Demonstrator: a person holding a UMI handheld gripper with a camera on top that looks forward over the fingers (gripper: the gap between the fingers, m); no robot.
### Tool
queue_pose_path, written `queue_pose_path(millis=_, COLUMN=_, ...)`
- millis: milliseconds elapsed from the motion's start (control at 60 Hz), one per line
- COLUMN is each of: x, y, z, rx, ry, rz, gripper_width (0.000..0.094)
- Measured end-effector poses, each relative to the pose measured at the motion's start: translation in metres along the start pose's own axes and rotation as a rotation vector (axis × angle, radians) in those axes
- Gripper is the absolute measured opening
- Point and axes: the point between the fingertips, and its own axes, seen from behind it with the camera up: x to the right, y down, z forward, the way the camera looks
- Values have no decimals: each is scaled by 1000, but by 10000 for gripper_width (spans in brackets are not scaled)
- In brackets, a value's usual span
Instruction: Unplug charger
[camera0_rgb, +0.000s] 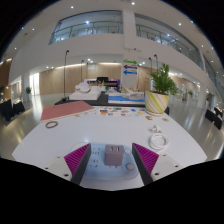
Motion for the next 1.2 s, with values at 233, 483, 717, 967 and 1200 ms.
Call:
queue_pose_path(millis=233, x=4, y=-1, z=31, rx=10, ry=-1, rz=37, gripper_width=369)
queue_pose_path(millis=483, x=15, y=-76, z=14, rx=139, ry=8, rz=43, gripper_width=269)
queue_pose_path(millis=717, x=100, y=-150, z=-33, rx=97, ry=109, rz=111, gripper_width=266)
queue_pose_path(millis=967, x=180, y=-28, z=-12, rx=-190, ry=180, rz=24, gripper_width=267)
queue_pose_path(millis=1200, x=208, y=53, z=28, rx=-351, ry=215, rz=-19, gripper_width=326)
